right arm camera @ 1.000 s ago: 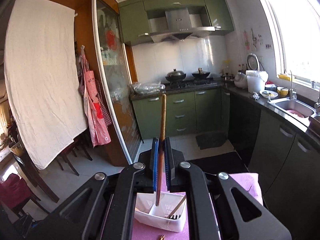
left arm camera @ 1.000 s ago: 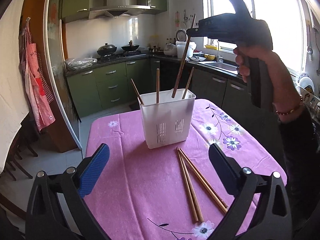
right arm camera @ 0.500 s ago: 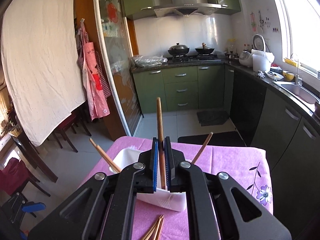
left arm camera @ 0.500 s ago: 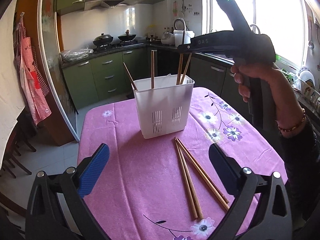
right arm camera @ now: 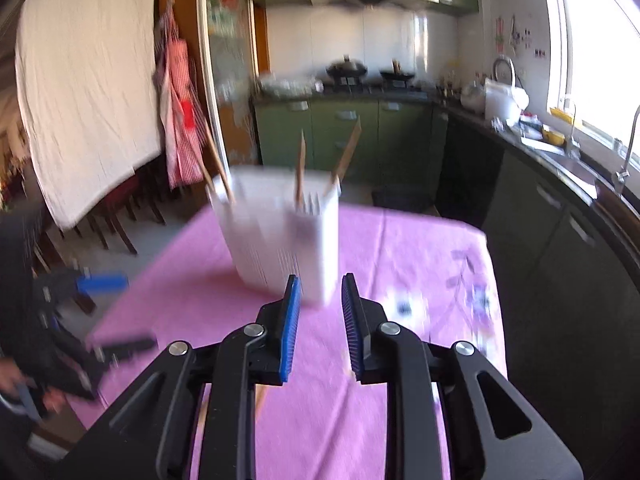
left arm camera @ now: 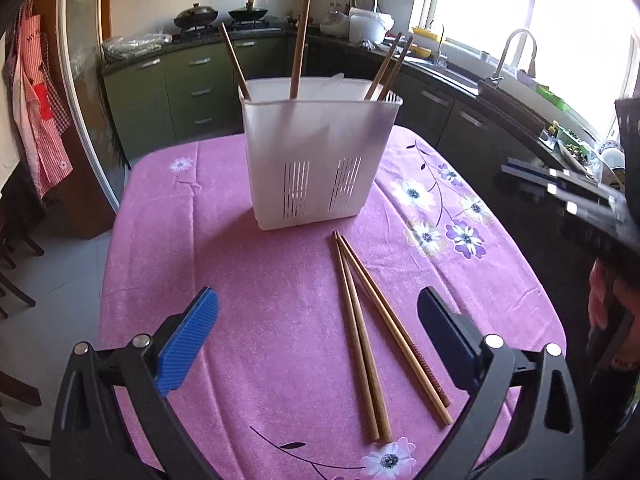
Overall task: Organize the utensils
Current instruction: 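Grasp another wooden chopstick with the left gripper and lift it upright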
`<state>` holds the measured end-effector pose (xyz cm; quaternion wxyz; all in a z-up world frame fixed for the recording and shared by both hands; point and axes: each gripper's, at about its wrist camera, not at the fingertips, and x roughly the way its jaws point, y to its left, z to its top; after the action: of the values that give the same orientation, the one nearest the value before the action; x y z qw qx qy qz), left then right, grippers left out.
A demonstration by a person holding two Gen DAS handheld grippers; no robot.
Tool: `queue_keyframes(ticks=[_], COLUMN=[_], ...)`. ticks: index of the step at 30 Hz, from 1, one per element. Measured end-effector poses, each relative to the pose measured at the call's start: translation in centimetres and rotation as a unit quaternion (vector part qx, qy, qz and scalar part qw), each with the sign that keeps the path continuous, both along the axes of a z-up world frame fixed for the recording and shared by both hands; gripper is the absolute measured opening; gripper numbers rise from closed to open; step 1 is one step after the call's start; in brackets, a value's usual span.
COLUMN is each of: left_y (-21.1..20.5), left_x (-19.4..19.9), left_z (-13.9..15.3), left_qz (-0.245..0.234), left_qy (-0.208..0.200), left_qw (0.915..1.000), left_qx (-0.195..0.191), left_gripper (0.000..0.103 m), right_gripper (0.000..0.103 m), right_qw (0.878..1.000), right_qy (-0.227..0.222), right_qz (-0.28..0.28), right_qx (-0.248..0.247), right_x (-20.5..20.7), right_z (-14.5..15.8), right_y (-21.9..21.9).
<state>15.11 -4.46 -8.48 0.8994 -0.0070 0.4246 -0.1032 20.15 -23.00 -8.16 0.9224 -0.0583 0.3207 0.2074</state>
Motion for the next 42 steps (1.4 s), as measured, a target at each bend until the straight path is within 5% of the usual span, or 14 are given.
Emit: queue_keyframes(ticks=[8,11,14,42], left_y=[-1.5,-2.0,-2.4,-4.1], left_x=[4.9,6.1,6.9,9.6], left_z=[-4.6,-6.0,-7.2,-9.3], left_qz=[0.002,0.002,0.000,0.003], left_qy=[0.083,0.109,0.132,0.158], left_qw=[0.9965,0.9940,0.9913,0.9865], left_qx=[-0.007,0.001,0.009,0.044], left_gripper=[0.093,0.078,0.065,0.051], right_gripper=[0.027,0.028,0.028,0.029], right_qw=[0.995,0.993,0.993,0.992], right_qy=[0.097,0.110,0.114,0.124], right_qz=[-0.024,-0.025,-0.023,-0.021], right_qx=[-0.025,-0.017,-0.013,-0.005], right_x=[1.2,1.4,1.3,1.8], right_z=[-9.2,-10.5,-10.7,-10.4], right_y=[-1.7,-2.2,-2.1,-2.4])
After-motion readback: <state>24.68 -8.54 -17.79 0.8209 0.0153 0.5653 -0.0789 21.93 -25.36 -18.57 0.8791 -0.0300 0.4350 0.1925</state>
